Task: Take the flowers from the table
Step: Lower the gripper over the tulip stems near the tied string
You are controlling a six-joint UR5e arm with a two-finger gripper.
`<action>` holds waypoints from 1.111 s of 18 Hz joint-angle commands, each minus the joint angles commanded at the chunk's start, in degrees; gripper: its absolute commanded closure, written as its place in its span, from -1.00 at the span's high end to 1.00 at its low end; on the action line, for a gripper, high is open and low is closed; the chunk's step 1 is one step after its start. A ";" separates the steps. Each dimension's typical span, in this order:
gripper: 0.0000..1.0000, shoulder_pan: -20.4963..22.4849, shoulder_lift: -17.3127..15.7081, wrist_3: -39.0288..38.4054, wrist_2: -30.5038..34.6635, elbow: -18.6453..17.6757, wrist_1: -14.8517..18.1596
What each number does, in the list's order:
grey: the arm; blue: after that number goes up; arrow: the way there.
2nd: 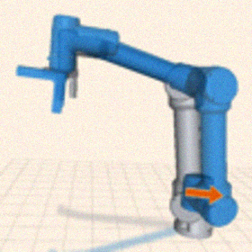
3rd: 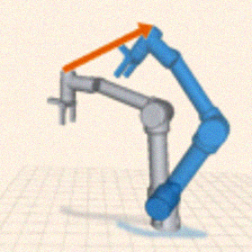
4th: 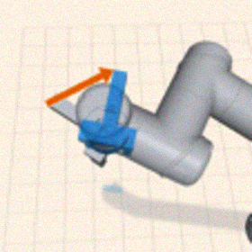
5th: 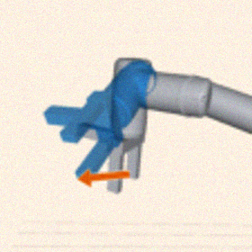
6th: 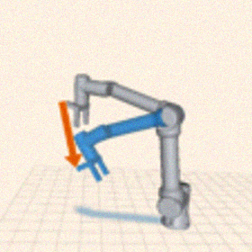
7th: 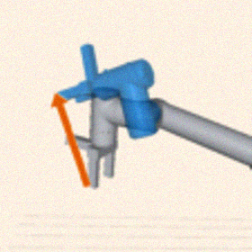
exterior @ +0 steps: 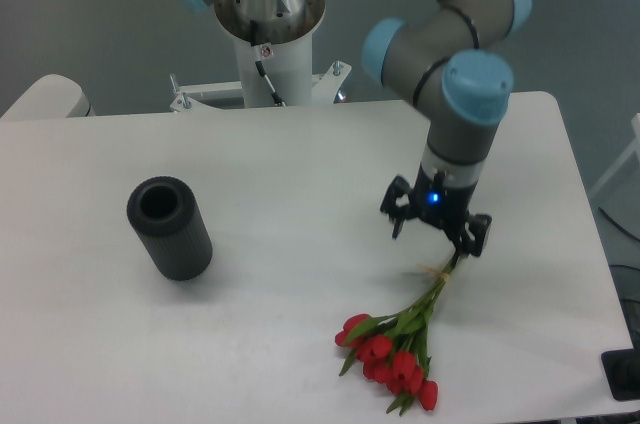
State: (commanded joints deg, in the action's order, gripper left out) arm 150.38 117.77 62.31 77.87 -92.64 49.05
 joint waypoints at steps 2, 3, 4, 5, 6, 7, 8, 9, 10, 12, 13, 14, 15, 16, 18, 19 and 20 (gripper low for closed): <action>1.00 -0.18 1.76 0.00 0.00 1.23 -1.49; 1.00 -0.26 2.81 0.00 0.00 2.28 -1.67; 1.00 -0.61 3.60 0.17 0.00 3.51 -1.68; 1.00 -0.79 4.31 0.44 0.09 4.22 -1.68; 1.00 -0.88 5.01 0.61 0.17 4.57 -1.76; 1.00 -0.88 5.54 0.62 0.18 4.57 -2.29; 1.00 -0.97 5.81 0.62 0.18 4.31 -2.55; 1.00 -0.97 5.90 0.62 0.26 4.14 -2.73; 1.00 -1.05 5.98 0.62 0.26 4.13 -2.82; 1.00 -1.23 6.51 0.70 0.26 4.31 -3.08; 1.00 -1.23 6.60 1.05 0.26 4.05 -3.26; 1.00 -1.32 6.51 1.58 0.26 3.70 -3.26; 1.00 -1.58 6.60 1.76 0.26 3.61 -3.26; 1.00 -1.76 6.69 1.84 0.79 3.61 -3.26; 1.00 -1.93 7.12 2.37 2.37 3.69 -3.34; 1.00 -2.20 7.74 2.55 2.72 3.96 -3.35; 1.00 -2.37 7.92 2.98 2.90 3.96 -3.52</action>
State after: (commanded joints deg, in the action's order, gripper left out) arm 148.01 125.68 65.30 80.77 -88.68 45.53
